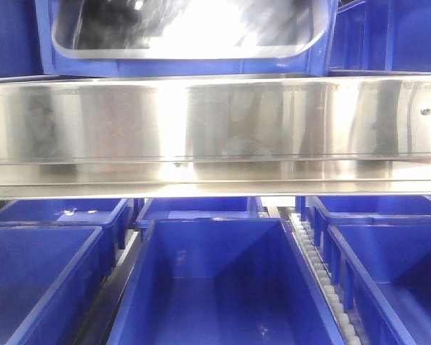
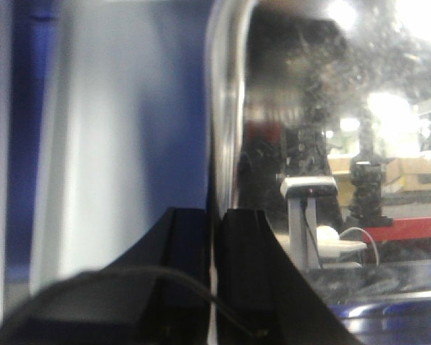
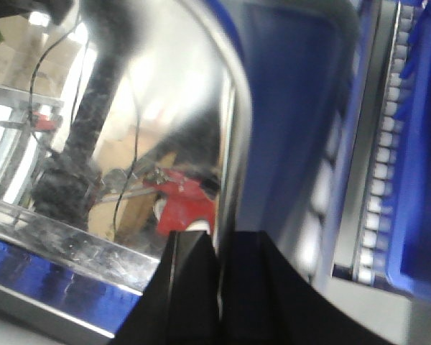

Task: Stack silver trays without gaps
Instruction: 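Lower the held tray into the larger steel tray with both grippers, then open both grippers and lift them off the stacked tray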

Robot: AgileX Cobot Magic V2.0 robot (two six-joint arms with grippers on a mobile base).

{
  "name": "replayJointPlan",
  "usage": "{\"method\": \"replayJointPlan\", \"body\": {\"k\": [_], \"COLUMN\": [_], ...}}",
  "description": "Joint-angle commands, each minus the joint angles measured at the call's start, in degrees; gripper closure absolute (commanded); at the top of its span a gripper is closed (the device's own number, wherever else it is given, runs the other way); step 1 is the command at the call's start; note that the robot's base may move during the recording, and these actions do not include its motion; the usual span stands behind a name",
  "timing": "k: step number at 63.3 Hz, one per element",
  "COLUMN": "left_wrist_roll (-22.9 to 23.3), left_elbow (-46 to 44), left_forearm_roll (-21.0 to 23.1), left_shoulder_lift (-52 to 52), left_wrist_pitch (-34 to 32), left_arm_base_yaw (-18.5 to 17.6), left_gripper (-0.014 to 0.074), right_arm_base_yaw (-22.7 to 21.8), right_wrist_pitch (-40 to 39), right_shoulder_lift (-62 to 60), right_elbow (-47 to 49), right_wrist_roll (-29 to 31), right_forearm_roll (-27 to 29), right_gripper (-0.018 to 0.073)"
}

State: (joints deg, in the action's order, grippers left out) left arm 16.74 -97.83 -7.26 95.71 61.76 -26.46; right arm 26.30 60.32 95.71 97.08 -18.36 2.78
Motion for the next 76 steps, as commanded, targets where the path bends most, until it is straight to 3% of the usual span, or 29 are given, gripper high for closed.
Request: {"method": "replayJointPlan", "body": {"k": [1,14,21,25,34,40,45,63,70,76], "left_wrist_roll": [-0.36,-0.64,-1.68,-2.22,-2.22,-2.22,-2.22,-2.25,-3.37,-3.74], "left_elbow": [-2.16,-2.16,-2.16,-2.16,-2.16,-2.31,-3.63,-10.26,-10.26,-8.56], "left_forearm_roll": [0.00,0.09,0.09,0.23,0.23,0.23,0.60,1.62,0.59,-0.21], "left_shoulder_lift": [-0.97,2.40,3.26,3.35,3.35,3.35,3.35,-0.76,-5.96,-12.07], "left_wrist_pitch": [-5.46,-4.84,-4.48,-4.31,-4.42,-4.31,-3.01,1.89,1.08,0.35], "left_arm_base_yaw": [0.57,0.57,0.57,0.57,0.57,0.57,0.57,-0.22,-1.93,-4.36], "left_gripper": [0.0644,0.0643,0.0582,0.0491,0.0213,0.0086,0.0033,0.0038,0.0074,0.0176], "right_arm_base_yaw": [-0.30,-0.30,-0.35,-0.35,-0.35,-0.35,-0.35,-0.35,-0.29,-0.15], "right_wrist_pitch": [-4.86,-4.54,-4.39,-4.17,-3.86,-3.69,-3.34,-2.45,-1.09,-1.14], "right_shoulder_lift": [-0.12,3.63,3.69,3.69,3.69,3.69,3.46,-3.64,-8.23,-14.01], "right_elbow": [3.30,4.87,5.00,5.20,5.20,5.20,5.28,5.28,4.70,2.01], "right_wrist_roll": [0.99,0.99,0.99,1.04,1.04,1.04,1.04,1.04,1.04,1.04], "right_forearm_roll": [0.25,0.19,-0.05,-0.19,-0.82,-1.15,-1.15,-1.15,-1.19,-1.21], "right_gripper": [0.0503,0.0502,0.0468,0.0378,0.0067,-0.0078,-0.0066,-0.0035,0.0110,0.0318]}}
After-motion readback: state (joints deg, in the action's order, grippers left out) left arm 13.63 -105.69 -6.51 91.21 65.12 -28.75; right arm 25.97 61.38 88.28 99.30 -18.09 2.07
